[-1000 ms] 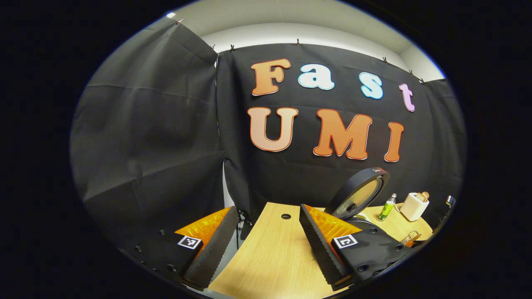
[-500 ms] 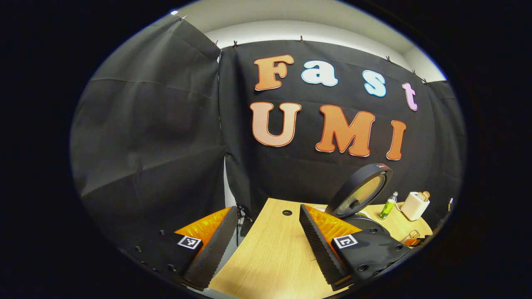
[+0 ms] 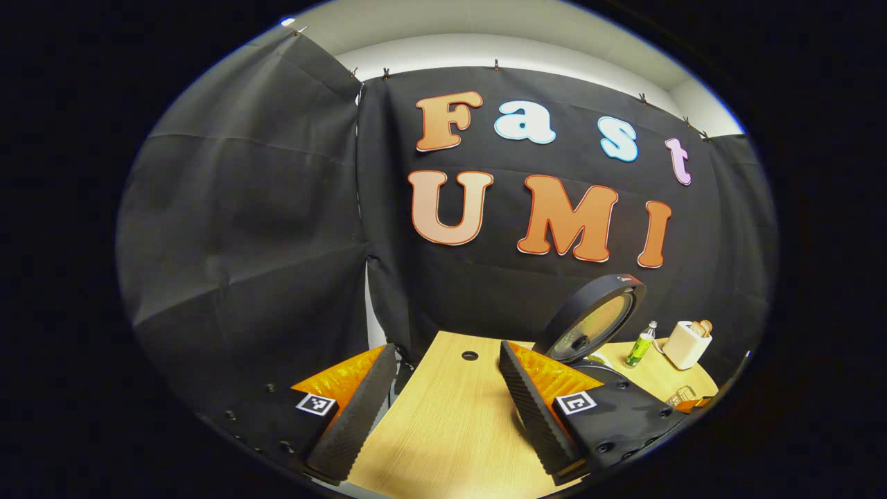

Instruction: Close the left gripper, press the button to open the rice cooker; take a wooden spoon from the chopstick holder with the right hand, scoop a spoonful of rice and pour it into the rice cooker, then put the wooden spoon back into the chopstick holder.

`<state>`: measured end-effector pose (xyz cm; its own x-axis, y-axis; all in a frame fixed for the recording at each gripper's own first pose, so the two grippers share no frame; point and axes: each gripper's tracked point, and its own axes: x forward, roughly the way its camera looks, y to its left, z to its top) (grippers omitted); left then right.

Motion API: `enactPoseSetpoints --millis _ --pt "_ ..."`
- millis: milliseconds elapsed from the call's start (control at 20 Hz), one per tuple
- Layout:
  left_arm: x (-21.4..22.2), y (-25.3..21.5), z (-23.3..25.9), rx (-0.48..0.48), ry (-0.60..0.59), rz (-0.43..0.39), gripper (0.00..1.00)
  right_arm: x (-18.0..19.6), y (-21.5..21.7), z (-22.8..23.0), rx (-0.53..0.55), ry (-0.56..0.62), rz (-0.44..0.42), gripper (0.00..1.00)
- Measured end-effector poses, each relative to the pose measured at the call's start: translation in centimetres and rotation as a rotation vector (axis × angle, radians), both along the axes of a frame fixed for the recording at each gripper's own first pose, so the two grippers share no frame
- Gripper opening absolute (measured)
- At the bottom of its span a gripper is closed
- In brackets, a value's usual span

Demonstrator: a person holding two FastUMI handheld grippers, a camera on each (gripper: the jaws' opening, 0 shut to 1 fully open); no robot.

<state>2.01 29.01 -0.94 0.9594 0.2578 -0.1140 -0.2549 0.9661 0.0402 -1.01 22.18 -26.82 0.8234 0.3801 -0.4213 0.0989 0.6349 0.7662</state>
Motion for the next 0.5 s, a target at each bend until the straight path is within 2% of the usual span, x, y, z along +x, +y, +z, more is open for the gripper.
enactPoseSetpoints --millis 150,500 --pt "0.1 -1.0 0.4 0.006 -0.009 -0.009 0.98 -0.2 -0.8 0.7 0.094 0.013 -0.017 0.03" --pt "0.4 -3.1 1.1 0.006 -0.031 -0.012 0.97 0.2 -2.7 3.8 0.195 0.035 -0.041 0.03"
